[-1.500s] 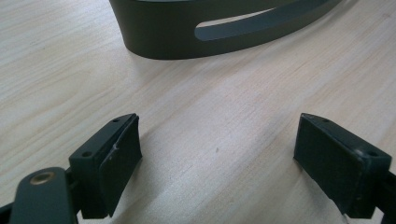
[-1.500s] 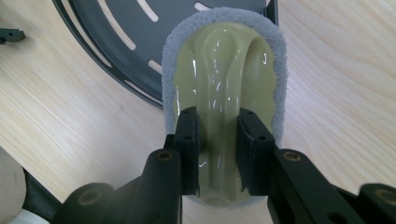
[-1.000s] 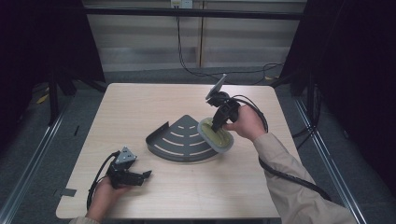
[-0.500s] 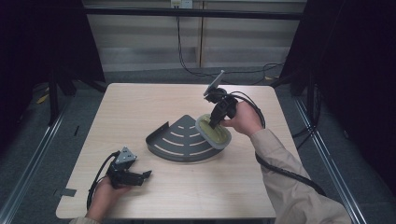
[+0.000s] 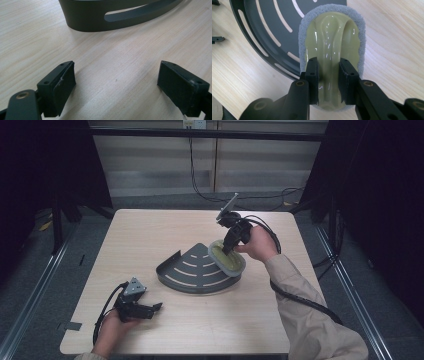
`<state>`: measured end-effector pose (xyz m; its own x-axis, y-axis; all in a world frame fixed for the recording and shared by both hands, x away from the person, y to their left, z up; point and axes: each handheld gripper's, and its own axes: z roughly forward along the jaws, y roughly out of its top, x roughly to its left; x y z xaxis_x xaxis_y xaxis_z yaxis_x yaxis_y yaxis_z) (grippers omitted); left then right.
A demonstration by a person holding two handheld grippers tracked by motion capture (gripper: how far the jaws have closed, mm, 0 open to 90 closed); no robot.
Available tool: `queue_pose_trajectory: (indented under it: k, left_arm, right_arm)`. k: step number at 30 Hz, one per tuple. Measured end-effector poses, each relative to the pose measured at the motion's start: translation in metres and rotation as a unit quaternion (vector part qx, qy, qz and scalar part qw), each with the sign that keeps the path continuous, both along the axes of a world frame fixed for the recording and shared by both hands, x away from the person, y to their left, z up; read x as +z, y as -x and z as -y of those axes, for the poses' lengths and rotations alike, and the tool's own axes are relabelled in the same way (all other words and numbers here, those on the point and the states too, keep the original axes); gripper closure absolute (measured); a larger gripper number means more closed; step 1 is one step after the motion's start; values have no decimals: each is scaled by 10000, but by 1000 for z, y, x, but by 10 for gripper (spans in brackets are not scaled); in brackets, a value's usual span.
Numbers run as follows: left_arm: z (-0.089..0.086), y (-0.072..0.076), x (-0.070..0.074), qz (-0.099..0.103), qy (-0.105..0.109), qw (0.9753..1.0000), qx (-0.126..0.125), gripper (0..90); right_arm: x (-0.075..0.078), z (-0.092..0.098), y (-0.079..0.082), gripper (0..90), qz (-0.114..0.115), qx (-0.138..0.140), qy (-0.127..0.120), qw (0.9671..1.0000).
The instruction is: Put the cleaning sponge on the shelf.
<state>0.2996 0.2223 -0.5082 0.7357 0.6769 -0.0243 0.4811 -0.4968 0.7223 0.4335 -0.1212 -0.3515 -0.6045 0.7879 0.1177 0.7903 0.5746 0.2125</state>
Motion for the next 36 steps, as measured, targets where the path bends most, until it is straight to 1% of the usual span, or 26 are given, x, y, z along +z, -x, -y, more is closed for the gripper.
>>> queue_pose_trajectory:
  k: [8,20,21,27,31,36]
  left_arm:
    - [0,0,0,-2,-6,10000,-6,141]
    - [0,0,0,-1,-6,10000,-8,141]
    - [0,0,0,-1,-6,10000,-7,141]
    - [0,0,0,4,-7,10000,-6,141]
    - [0,0,0,5,-5,10000,-3,141]
    - [0,0,0,5,-4,10000,-2,141]
  right_arm:
    - [-2,-5,-6,720,-11,9,-6,10000]
    - [-2,-5,-13,720,29,-25,-13,10000]
    - [-3,-6,-14,720,13,-18,-46,10000]
    - [-7,-8,-17,720,-33,-7,-5,10000]
    - [-10,-10,-17,720,-52,-1,-24,10000]
    - [-15,-16,-16,720,-77,73,3,9999]
